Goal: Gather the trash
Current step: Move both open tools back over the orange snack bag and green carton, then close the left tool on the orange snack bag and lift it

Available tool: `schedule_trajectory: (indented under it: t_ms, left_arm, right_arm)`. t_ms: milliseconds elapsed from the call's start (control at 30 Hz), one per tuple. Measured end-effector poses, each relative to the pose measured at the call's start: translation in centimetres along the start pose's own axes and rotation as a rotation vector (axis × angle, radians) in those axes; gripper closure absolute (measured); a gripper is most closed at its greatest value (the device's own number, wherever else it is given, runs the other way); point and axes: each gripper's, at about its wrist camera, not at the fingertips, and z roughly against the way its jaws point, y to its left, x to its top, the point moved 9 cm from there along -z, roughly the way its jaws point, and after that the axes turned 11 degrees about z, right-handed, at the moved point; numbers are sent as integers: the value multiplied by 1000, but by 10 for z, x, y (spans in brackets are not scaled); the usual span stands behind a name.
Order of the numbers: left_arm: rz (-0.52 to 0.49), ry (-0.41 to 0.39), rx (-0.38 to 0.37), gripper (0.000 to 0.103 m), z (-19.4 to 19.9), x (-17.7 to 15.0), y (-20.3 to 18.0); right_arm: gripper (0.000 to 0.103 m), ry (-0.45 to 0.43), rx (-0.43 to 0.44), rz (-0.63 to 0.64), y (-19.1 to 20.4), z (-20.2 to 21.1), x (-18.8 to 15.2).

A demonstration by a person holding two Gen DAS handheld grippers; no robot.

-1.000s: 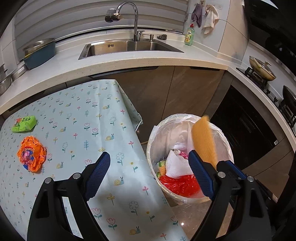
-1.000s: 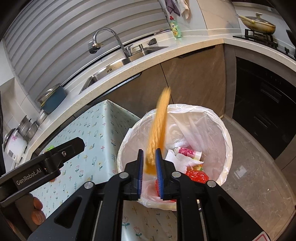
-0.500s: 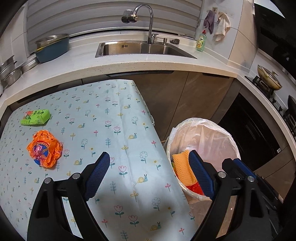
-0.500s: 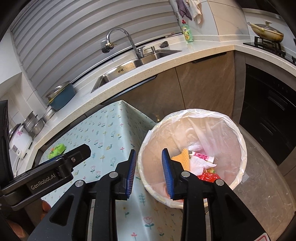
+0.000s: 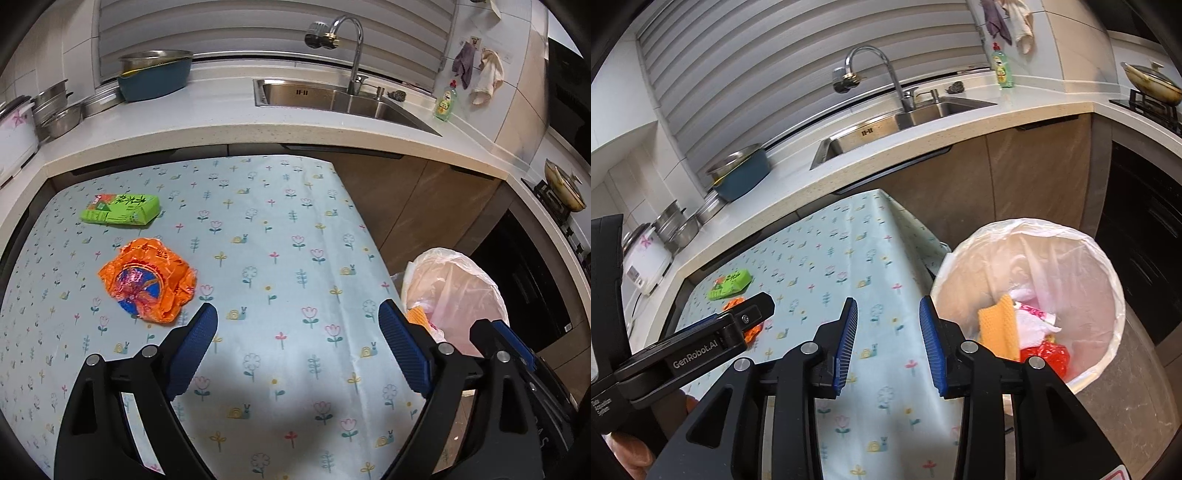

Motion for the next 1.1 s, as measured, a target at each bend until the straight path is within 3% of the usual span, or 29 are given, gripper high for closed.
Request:
schedule_trajectory:
  t_ms: [467, 767, 967, 1067, 1100]
  left_arm:
    - [39, -2, 122, 18, -16, 8, 87]
    - [-15, 11, 170, 25, -46, 16, 109]
    - [-25, 60, 177, 42, -71, 13, 117]
    - [-17, 86, 168, 64, -78, 10, 123]
    - [-12, 95, 160, 79, -79, 9, 125]
  right_arm:
    - [68, 57, 66, 15, 63, -29, -7]
    - [68, 97, 80, 37, 87, -59, -15]
    - [68, 120, 83, 46, 96, -78, -16]
    - [68, 130, 87, 51, 102, -85, -16]
    - [68, 132, 88, 55, 104, -88, -17]
